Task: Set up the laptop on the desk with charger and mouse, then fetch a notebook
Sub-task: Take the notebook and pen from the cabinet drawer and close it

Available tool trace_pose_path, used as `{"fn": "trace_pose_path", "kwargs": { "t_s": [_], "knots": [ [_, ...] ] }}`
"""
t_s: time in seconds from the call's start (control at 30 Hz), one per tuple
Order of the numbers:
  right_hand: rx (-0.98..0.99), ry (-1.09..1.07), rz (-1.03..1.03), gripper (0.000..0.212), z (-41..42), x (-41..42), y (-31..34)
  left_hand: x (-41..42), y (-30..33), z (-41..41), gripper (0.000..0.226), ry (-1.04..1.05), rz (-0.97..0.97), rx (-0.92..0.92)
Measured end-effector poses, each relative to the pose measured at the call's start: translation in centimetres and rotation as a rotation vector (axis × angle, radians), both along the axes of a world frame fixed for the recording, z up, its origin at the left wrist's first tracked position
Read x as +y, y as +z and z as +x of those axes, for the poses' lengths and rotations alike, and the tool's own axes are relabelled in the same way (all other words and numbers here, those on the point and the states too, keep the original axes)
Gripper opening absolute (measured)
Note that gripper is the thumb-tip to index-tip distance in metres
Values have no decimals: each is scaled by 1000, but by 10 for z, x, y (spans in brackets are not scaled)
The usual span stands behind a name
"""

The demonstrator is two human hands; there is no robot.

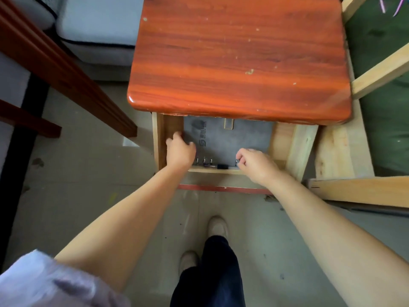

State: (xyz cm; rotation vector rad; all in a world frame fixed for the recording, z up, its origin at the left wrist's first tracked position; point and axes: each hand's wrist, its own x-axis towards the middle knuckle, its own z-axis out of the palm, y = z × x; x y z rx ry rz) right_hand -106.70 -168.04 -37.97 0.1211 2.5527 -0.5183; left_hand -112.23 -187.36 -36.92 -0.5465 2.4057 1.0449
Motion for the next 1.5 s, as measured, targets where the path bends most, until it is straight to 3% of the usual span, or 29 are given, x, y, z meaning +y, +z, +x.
{"fn": "trace_pose_path", "kwargs": {
  "t_s": [0.1, 0.37, 0.5, 0.6, 0.73, 0.87, 1.07, 1.2, 1.33, 1.5],
  "knots": [
    [-15, 132, 122, 15, -1, -10, -9, 3, -12, -1, 43, 50, 3, -28],
    [70, 171, 131, 10, 12, -12, -12, -5, -11, -8, 45, 190, 182, -107],
    [329, -184, -145, 20, 23, 6, -6, -7, -15, -7, 50, 212, 230, -120],
    [526, -570, -151, 20, 29, 23, -2, -7, -17, -7, 47, 233, 245, -110],
    [273, -885, -299, 26, 16, 24, -10, -8, -23, -6, 44, 270, 254, -91],
    [209, -1032, -332, 28, 6, 22, -17, -8, -28, -7, 35, 285, 274, -66],
    [179, -996, -320, 33, 1, 32, -14, -13, -19, -9, 23, 259, 452, -45],
    [185, -980, -302, 34, 8, 32, 4, -13, 5, -8, 61, 289, 518, -71],
    [130, -977, -301, 33, 29, 25, 28, -20, 29, 12, 23, 250, 481, -45],
    [-2, -916, -260, 29, 80, 3, 63, -49, 76, 55, 27, 220, 418, -66]
  ]
}}
